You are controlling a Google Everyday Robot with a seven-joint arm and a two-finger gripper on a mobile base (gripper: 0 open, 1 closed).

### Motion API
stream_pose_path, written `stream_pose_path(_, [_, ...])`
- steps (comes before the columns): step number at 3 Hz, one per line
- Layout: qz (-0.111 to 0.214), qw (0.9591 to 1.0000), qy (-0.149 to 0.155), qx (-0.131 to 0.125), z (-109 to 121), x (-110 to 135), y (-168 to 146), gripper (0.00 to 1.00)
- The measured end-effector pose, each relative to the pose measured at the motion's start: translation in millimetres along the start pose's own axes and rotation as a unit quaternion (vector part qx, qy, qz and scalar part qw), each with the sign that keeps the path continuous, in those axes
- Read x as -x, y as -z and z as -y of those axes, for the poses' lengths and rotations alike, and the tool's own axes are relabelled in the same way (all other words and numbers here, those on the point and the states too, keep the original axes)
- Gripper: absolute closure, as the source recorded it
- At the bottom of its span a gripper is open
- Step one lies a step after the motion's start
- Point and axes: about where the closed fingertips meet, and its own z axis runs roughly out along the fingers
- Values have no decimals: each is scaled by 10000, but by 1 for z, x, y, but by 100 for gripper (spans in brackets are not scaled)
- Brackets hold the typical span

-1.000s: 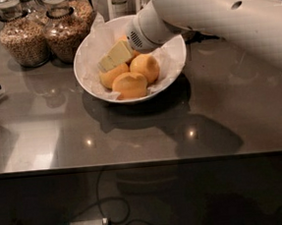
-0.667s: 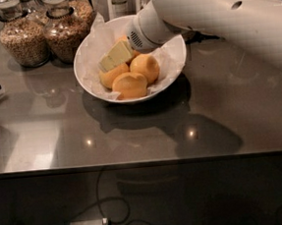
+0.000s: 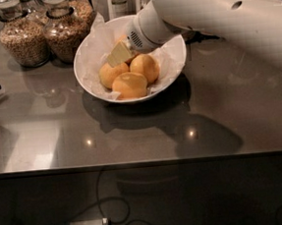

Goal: Pick orange from white bowl

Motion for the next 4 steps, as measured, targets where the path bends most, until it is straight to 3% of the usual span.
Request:
stream_pose_path(2, [48,9999,-64,-79,1,2,-2,28])
stream_pose_path(4, [231,9988,-360,-228,7,4,-8,28])
